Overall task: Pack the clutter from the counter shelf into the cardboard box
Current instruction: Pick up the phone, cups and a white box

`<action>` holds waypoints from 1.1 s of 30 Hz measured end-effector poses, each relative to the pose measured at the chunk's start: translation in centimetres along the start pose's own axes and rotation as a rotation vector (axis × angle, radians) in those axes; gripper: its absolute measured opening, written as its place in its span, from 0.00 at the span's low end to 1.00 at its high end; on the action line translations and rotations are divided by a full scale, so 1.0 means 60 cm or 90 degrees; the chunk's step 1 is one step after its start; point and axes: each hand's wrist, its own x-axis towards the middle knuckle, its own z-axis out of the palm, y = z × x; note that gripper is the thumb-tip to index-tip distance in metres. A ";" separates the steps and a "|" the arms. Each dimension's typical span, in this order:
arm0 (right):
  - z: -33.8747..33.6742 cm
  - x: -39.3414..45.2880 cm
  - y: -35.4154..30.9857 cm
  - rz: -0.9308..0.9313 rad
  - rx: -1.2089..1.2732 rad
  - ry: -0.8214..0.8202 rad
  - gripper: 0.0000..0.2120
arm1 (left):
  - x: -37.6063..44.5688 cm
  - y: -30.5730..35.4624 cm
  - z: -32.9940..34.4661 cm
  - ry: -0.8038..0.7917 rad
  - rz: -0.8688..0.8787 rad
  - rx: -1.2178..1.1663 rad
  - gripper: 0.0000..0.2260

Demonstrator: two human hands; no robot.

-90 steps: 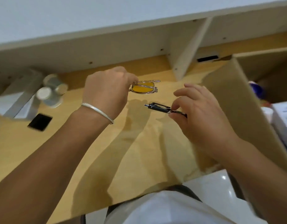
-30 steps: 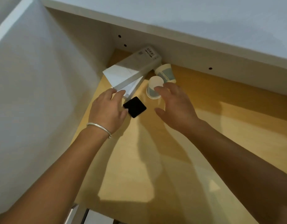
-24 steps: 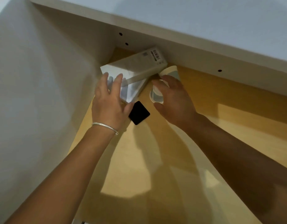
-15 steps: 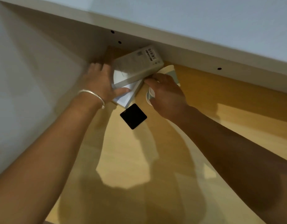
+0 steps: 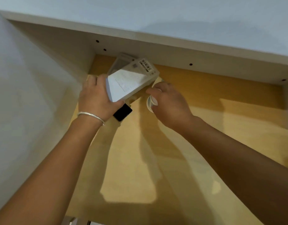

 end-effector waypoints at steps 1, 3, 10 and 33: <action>-0.009 -0.020 0.005 0.004 -0.005 0.003 0.23 | -0.013 0.014 -0.006 0.013 0.012 -0.005 0.36; -0.028 -0.061 0.015 0.020 -0.019 0.018 0.24 | -0.038 0.044 -0.018 0.044 0.040 -0.004 0.36; -0.097 -0.210 0.065 0.085 -0.005 0.092 0.23 | -0.112 0.173 -0.042 0.089 0.146 0.015 0.36; -0.377 -0.887 0.344 0.419 -0.056 0.387 0.22 | -0.441 0.896 0.028 0.026 0.617 -0.113 0.36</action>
